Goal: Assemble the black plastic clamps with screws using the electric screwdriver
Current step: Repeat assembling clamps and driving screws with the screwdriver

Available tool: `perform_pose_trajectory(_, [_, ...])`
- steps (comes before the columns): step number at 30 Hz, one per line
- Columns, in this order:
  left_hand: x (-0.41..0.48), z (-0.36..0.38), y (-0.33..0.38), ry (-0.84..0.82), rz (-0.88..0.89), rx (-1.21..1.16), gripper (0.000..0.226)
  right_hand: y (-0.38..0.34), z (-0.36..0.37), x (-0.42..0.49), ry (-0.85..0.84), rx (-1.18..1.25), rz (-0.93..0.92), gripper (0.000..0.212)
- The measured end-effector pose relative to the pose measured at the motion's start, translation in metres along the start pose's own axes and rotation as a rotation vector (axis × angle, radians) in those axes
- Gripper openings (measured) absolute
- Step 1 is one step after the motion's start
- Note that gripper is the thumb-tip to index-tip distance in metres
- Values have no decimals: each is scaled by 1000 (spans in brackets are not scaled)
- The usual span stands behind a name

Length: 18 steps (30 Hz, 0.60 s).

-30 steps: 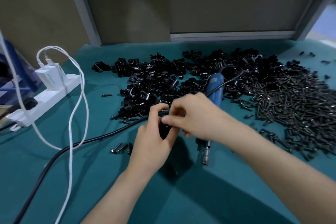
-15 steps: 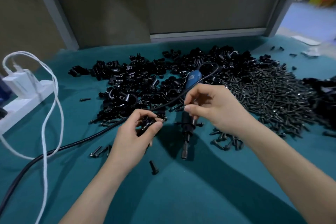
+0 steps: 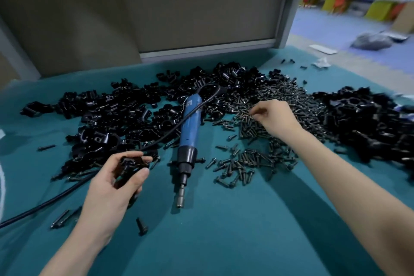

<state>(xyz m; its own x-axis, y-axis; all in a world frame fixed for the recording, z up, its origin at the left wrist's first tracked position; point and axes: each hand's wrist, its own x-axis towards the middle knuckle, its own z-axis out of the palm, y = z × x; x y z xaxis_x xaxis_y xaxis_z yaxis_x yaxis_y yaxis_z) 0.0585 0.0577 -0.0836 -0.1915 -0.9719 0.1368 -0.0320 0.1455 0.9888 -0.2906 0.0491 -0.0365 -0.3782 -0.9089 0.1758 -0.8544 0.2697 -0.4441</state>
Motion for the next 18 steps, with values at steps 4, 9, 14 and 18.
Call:
perform_pose_trajectory(4, [2,-1,-2,-17,-14,-10,22,-12,14,9,-64,13,-45,14])
perform_pose_trajectory(9, [1,-2,-2,-47,-28,10,23,-27,17,22,-171,-32,-19,9])
perform_pose_trajectory(14, [-1,0,0,-63,-1,26,21,-29,12,24,-275,-73,-31,14])
perform_pose_trajectory(18, [-3,3,4,-90,26,76,23,-35,14,18,-204,-80,-41,15])
